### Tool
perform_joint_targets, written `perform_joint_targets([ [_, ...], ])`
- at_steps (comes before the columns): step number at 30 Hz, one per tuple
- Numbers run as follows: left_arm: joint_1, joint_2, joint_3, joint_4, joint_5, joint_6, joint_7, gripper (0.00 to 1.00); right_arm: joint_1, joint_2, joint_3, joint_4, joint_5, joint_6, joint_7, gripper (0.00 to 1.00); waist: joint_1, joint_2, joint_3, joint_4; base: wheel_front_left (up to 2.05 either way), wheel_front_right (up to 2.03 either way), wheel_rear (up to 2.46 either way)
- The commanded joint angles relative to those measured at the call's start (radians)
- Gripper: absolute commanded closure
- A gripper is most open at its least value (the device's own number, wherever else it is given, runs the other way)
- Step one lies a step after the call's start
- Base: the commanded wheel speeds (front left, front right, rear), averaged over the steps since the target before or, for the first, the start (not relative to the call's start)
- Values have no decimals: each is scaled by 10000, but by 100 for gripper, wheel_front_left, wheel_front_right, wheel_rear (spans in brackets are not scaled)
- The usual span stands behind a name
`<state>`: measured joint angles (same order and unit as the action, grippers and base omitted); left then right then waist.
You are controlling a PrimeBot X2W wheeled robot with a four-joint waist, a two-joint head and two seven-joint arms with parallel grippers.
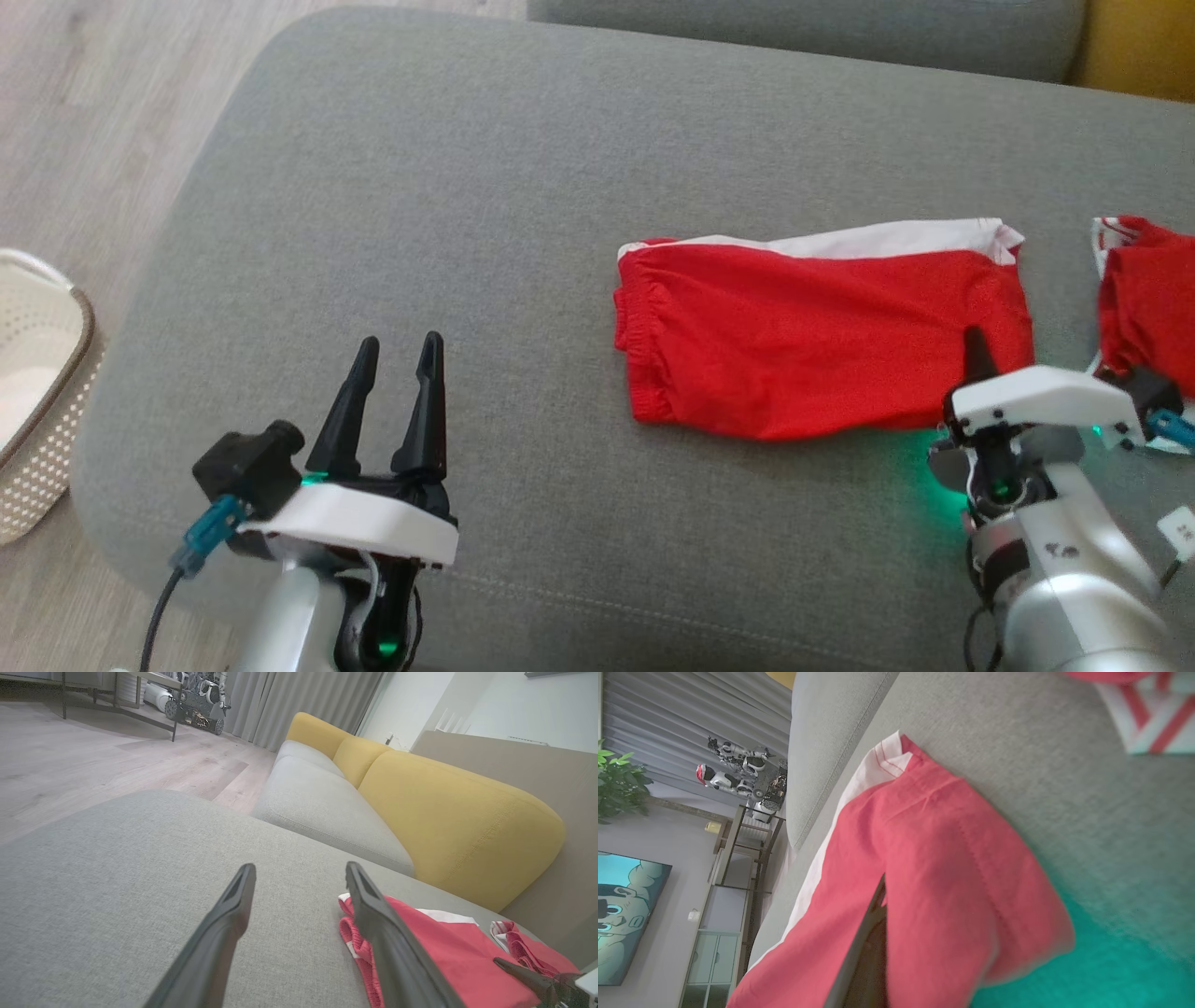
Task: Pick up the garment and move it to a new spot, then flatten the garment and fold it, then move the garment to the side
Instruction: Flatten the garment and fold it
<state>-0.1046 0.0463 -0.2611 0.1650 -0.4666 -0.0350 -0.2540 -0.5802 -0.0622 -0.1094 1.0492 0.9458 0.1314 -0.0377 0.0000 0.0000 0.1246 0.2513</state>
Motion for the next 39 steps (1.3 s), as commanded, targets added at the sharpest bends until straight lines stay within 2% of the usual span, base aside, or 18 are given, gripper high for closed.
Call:
perform_joint_targets([
  [1,-227,39,356,-323,66,27,-78,0,185,118,371,-237,151,-7,-216,100,0,0,-103,-136,0,0,0],
  [10,-161,39,209,-275,78,-8,-78,0,290,119,717,-237,-100,-7,-858,100,0,0,-117,-176,0,0,0],
  [18,-116,39,203,-194,134,-35,-78,0,109,119,1065,-481,-851,-7,-1744,100,0,0,-300,65,0,0,0],
  [30,-20,39,260,-178,69,-28,-78,0,672,120,3000,-2497,-1077,-7,-2207,100,0,0,-569,282,0,0,0],
  [39,25,39,184,-181,6,8,-78,0,840,120,4656,-3194,-1162,-7,-2196,100,0,0,-542,466,0,0,0],
])
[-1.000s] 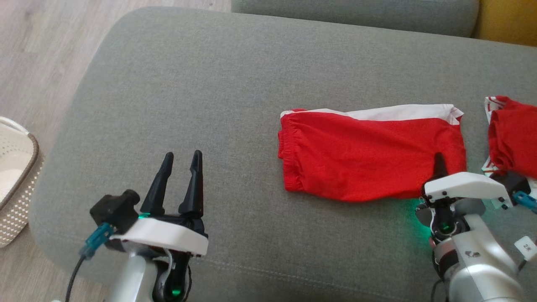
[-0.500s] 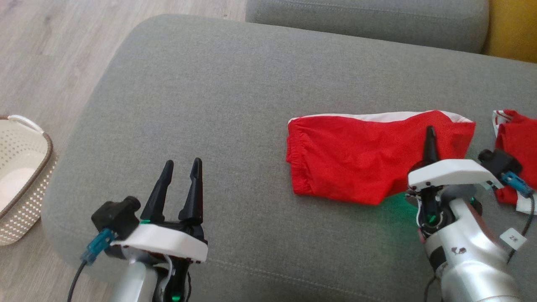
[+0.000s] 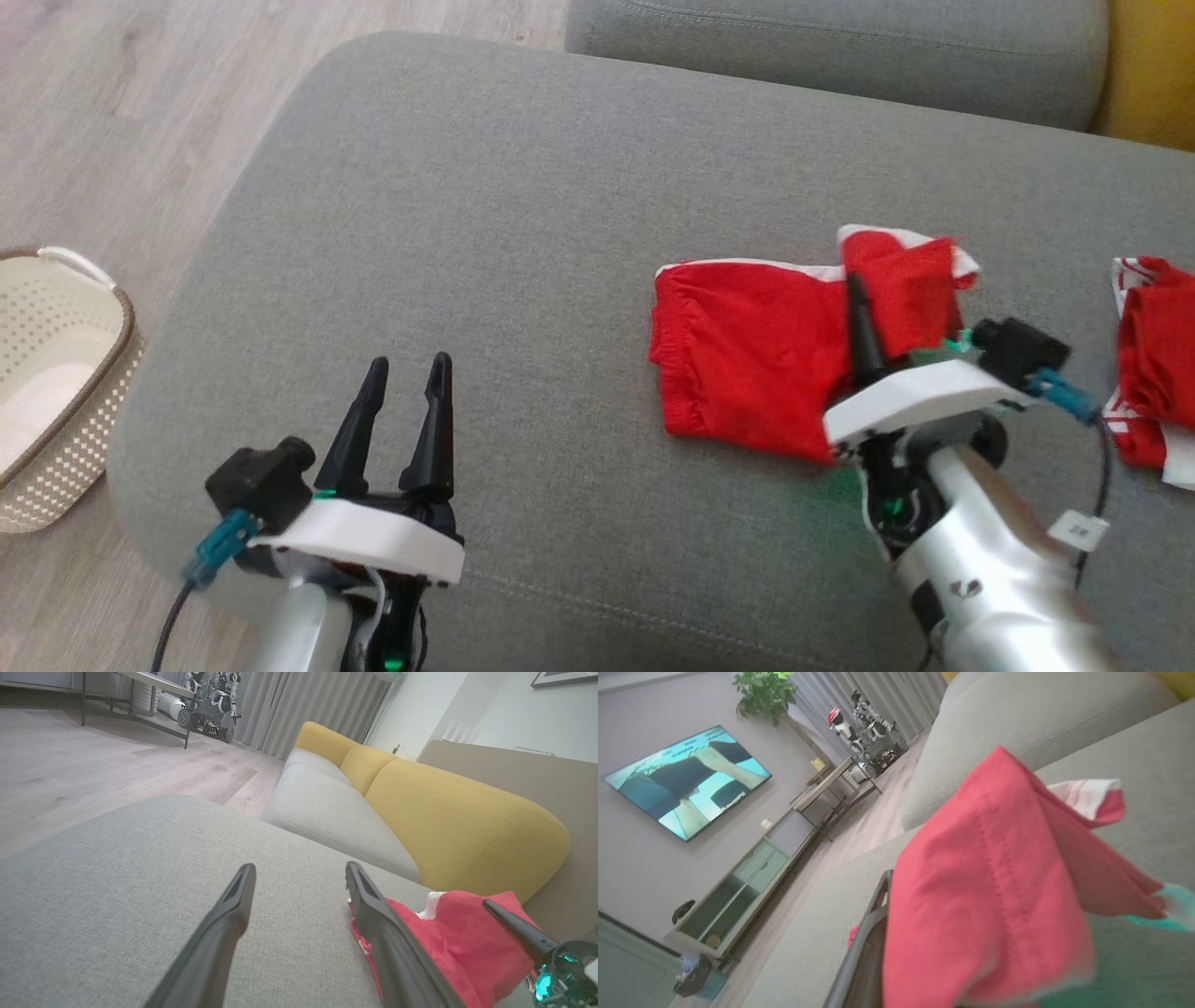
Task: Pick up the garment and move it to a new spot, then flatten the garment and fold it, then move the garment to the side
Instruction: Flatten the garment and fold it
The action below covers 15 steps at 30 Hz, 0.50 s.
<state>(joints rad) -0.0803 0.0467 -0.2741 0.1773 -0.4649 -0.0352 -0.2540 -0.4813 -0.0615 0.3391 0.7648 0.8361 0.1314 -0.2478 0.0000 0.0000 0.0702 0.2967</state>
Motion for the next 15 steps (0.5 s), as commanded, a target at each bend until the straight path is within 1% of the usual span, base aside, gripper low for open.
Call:
perform_joint_targets([
  [1,-222,35,318,-295,-14,8,-78,0,-140,112,400,-365,-125,-7,-57,100,0,0,1,38,0,0,0],
  [7,-260,35,303,-316,-38,19,-78,0,-334,112,1441,48,-751,-7,195,100,0,0,113,237,0,0,0],
  [14,-271,35,255,-269,-100,61,-78,0,-737,112,2614,1315,-2605,-7,485,100,0,0,115,462,0,0,0],
  [15,-271,35,255,-269,-100,61,-78,0,-737,112,2614,1315,-2605,-7,485,100,0,0,115,462,0,0,0],
])
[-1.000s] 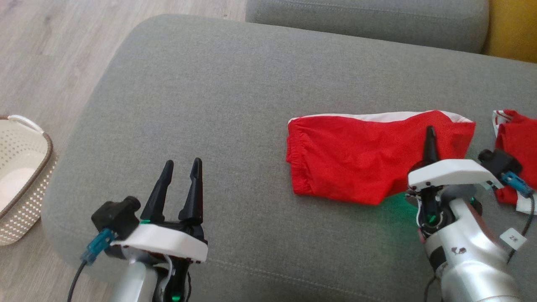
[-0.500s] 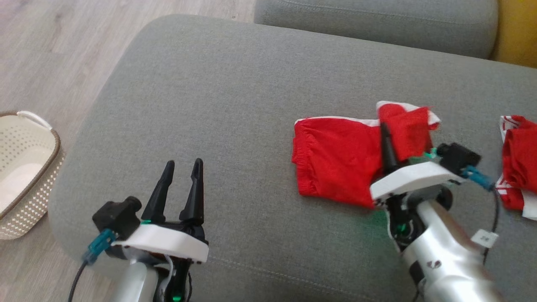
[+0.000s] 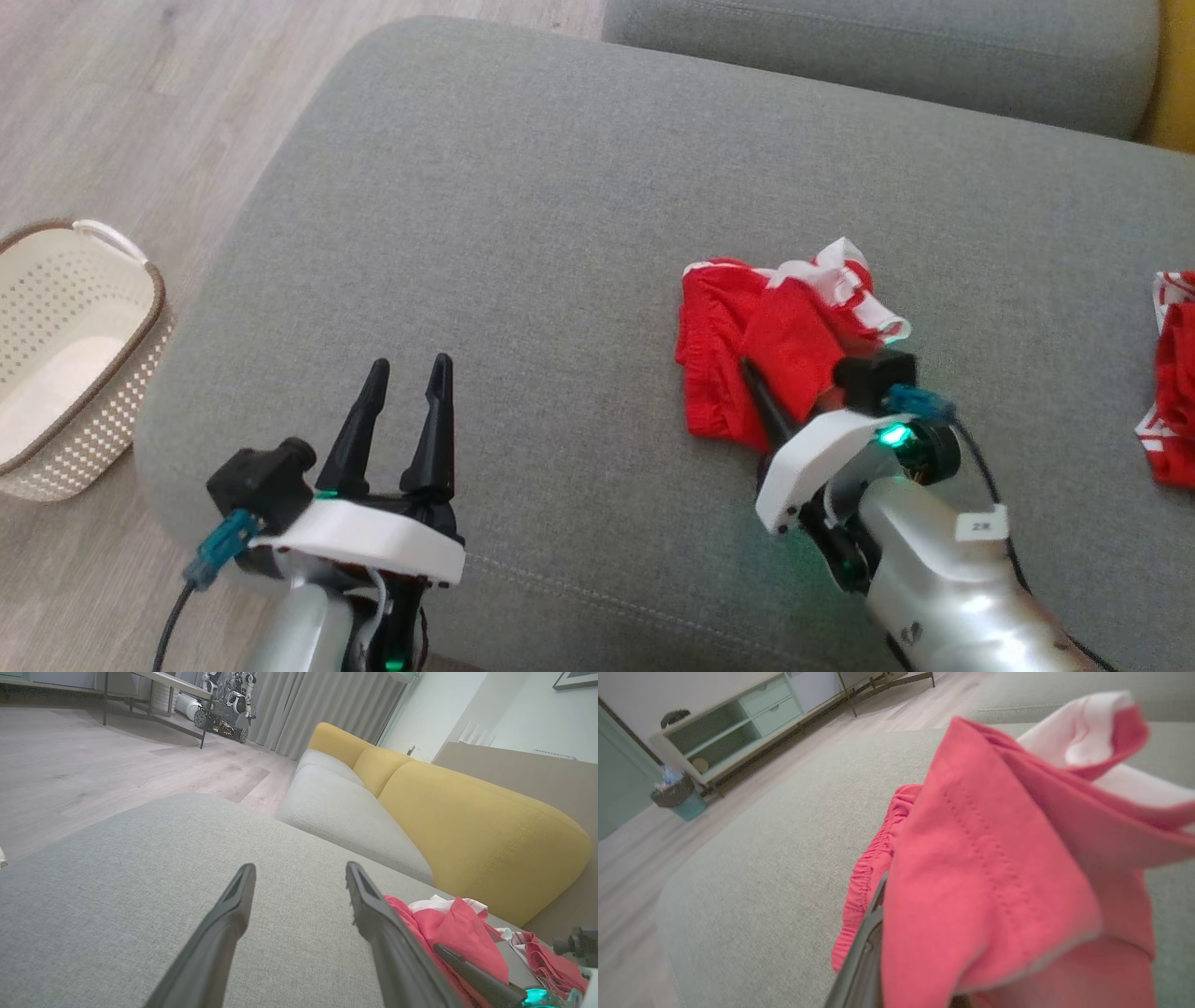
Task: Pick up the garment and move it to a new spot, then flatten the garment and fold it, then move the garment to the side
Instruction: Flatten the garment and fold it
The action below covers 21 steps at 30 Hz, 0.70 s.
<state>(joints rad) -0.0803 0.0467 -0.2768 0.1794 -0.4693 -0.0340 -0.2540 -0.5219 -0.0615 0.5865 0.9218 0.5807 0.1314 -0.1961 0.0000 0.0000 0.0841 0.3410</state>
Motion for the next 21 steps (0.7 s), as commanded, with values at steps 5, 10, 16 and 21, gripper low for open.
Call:
perform_joint_targets([
  [5,-269,35,326,-243,-50,62,-78,0,-488,112,848,278,-1270,-7,-34,0,0,0,-129,106,0,0,0],
  [10,-200,35,376,-266,-73,90,-78,0,-581,112,1337,351,-2302,-7,-156,0,0,0,-161,110,0,0,0],
  [16,-161,35,314,-273,-110,127,-78,0,-623,112,1772,194,-3261,-7,-122,0,0,0,-169,77,0,0,0],
  [21,-186,35,270,-295,-146,149,-78,0,-672,112,1776,51,-3631,-7,76,0,0,0,-142,85,0,0,0],
])
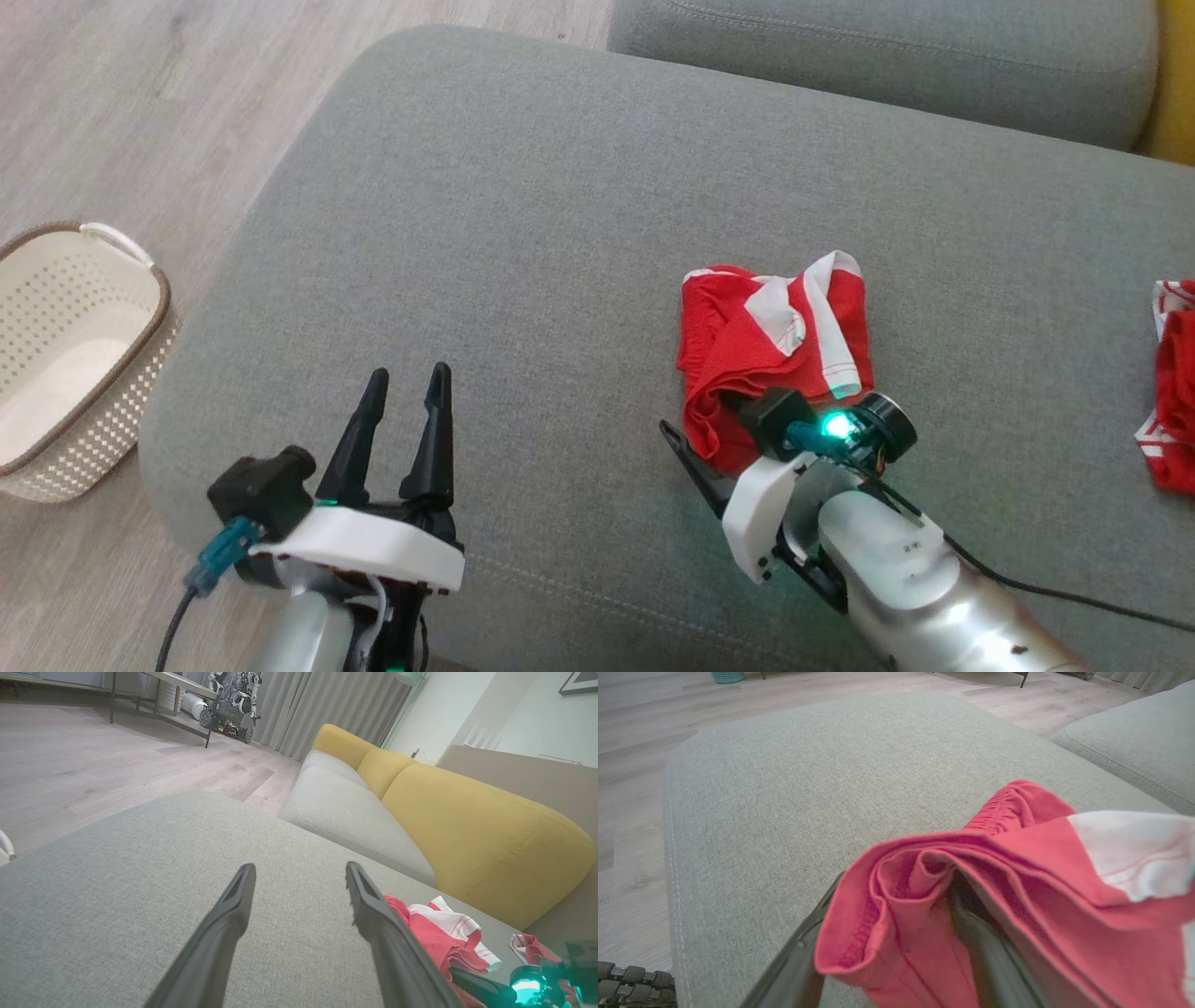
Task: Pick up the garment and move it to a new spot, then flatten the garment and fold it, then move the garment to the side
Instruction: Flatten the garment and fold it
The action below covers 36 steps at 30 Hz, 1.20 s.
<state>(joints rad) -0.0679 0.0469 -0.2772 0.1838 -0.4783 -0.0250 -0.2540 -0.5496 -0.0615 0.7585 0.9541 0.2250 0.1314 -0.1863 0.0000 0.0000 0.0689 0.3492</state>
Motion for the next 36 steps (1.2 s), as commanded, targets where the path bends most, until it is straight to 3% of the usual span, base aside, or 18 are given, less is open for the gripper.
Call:
perform_joint_targets([
  [1,-315,33,269,-341,-68,58,-78,0,-441,112,7,-253,-155,-7,32,0,0,0,21,8,0,0,0],
  [12,-272,33,364,-275,-72,70,-78,0,-125,112,212,-483,415,-7,971,0,0,0,-75,-45,0,0,0],
  [24,-128,33,693,-326,130,51,-78,0,425,111,-182,-1071,1115,-7,1210,0,0,0,-463,-798,0,0,0],
  [36,-64,33,886,-618,302,-16,-78,0,1905,-571,-1855,-2866,852,-7,1398,0,0,0,-815,-1746,0,0,0],
])
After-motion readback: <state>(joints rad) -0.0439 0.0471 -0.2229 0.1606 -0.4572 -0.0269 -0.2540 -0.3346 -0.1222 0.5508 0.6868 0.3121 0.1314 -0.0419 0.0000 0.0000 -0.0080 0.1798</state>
